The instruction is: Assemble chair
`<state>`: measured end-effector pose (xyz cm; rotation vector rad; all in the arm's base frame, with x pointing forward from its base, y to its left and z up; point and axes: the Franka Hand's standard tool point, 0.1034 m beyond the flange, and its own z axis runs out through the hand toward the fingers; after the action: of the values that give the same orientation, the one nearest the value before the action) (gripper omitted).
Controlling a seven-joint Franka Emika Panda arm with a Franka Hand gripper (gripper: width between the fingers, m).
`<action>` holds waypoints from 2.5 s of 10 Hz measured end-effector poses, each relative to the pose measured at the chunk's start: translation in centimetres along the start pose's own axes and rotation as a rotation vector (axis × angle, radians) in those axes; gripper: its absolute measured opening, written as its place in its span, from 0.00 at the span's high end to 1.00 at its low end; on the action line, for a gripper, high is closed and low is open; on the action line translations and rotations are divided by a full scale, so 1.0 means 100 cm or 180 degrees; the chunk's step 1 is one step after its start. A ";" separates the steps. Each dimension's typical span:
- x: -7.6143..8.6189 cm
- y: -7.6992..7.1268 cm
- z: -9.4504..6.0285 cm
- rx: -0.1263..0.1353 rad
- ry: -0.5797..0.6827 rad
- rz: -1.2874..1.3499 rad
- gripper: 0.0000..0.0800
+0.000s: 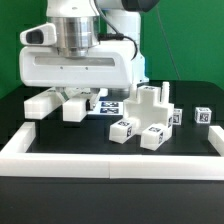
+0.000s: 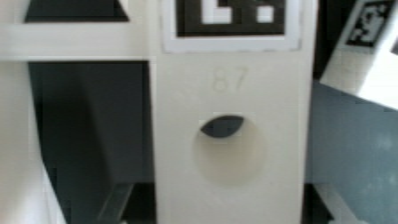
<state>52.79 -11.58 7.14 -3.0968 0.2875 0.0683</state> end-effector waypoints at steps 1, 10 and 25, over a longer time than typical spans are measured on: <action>0.001 0.002 -0.008 0.0015 0.0025 0.0025 0.64; -0.008 -0.011 -0.035 0.0114 0.0058 0.0120 0.64; -0.026 -0.098 -0.062 0.0248 0.0068 0.1327 0.64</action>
Offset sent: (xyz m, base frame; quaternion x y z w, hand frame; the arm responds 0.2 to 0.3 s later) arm -0.0217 0.0056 0.0410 -0.0016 -0.0322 0.0415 0.9986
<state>52.28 -1.71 13.74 -2.9073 0.9065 0.0319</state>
